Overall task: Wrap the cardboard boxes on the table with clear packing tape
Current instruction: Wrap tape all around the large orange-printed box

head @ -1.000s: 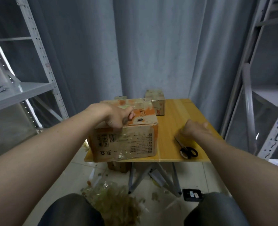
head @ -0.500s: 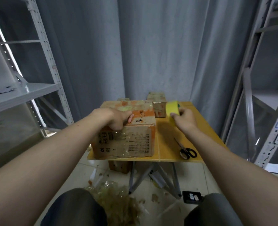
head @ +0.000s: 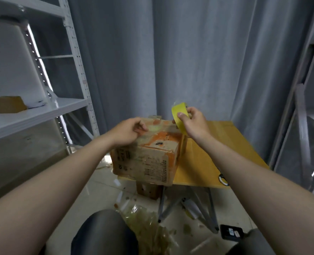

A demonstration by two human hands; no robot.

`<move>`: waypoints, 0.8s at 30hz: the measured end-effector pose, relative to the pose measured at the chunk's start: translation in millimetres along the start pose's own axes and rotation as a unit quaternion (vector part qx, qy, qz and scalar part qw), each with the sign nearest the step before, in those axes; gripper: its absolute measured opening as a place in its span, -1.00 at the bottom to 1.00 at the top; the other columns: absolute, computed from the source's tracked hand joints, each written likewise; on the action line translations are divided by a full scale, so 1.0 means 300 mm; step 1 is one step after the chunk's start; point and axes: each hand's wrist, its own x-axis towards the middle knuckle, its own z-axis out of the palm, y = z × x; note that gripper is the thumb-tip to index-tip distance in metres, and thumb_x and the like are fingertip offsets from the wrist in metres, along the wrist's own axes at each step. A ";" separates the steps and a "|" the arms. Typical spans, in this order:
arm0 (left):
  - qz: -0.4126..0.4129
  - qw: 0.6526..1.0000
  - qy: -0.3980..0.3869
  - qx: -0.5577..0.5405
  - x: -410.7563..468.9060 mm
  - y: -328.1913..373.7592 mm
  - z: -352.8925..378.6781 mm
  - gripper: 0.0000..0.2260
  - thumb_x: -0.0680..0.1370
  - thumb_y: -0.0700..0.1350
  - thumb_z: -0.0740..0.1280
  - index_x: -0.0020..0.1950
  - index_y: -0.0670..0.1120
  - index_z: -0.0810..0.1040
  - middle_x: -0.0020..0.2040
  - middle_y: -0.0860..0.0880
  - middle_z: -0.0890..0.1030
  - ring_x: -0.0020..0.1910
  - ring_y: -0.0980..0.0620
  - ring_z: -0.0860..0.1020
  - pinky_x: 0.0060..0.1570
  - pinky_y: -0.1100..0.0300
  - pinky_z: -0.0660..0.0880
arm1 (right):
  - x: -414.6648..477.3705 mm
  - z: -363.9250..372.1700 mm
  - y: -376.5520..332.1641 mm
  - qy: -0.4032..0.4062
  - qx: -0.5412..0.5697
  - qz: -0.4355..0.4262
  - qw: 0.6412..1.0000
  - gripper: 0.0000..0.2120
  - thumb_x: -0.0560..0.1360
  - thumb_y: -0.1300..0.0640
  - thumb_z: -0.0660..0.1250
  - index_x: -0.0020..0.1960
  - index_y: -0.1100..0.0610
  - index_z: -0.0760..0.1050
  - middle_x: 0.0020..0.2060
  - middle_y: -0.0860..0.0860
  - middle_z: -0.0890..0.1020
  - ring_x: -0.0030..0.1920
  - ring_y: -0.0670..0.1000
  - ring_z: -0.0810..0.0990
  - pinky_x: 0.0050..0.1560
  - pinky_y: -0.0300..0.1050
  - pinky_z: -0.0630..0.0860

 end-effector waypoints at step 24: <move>0.100 0.959 0.095 -0.249 -0.031 0.133 0.144 -0.83 0.58 -0.08 0.48 0.17 0.05 0.67 0.07 0.09 0.72 0.06 0.19 0.67 0.04 0.29 0.57 | -0.024 0.020 -0.131 -0.012 0.061 -0.041 0.997 -0.81 0.51 -0.11 0.52 -0.03 0.00 0.65 -0.02 -0.03 0.67 -0.09 -0.03 0.64 -0.18 -0.04 0.64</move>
